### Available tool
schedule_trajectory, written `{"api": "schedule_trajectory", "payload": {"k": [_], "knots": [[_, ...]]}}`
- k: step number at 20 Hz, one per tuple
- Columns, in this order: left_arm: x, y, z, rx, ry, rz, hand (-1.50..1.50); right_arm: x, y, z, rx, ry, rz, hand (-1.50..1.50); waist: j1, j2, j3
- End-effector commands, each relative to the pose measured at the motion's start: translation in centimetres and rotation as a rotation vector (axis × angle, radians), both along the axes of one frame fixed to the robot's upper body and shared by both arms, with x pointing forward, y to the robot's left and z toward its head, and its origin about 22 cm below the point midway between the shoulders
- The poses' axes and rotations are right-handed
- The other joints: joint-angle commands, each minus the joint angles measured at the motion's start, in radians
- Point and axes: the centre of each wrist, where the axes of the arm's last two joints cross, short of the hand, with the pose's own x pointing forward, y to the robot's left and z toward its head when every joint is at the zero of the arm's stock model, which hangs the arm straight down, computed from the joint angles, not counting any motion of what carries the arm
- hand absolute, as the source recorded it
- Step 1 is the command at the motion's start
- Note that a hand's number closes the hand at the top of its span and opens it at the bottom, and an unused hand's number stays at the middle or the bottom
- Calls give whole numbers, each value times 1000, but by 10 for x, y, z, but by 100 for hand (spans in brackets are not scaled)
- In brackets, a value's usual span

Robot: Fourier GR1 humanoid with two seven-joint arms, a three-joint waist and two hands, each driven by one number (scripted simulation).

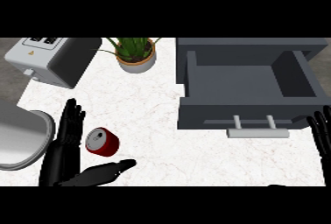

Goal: Pick up the can, place it into the drawer and close the drawer

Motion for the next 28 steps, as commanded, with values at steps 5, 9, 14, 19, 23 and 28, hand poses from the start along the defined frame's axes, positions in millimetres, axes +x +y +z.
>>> {"api": "schedule_trajectory", "payload": {"k": [5, 9, 14, 19, 23, 28], "knots": [[10, 13, -43, 9, 20, 35, -150, 1, 8, -16, -20, 22, 32, -150, 0, 0, 0], [5, 14, -49, 4, 37, 52, -150, 3, 2, 22, -10, 32, -2, -150, 1, 0, 0], [22, 21, -68, 7, 50, 84, -150, 20, 1, -3, -2, 14, 8, -150, 1, 1, 0], [-6, 48, -90, 20, 76, 66, -150, 3, 2, 2, -5, 16, 3, -150, 2, 0, 0], [6, 48, -96, 23, 64, 69, -150, -11, -18, -24, 3, -1, 20, -150, -1, 0, 0], [-21, 51, -114, 26, 69, 70, -150, 0, -10, -1, -4, -6, 4, -150, 2, 0, 0]]}}
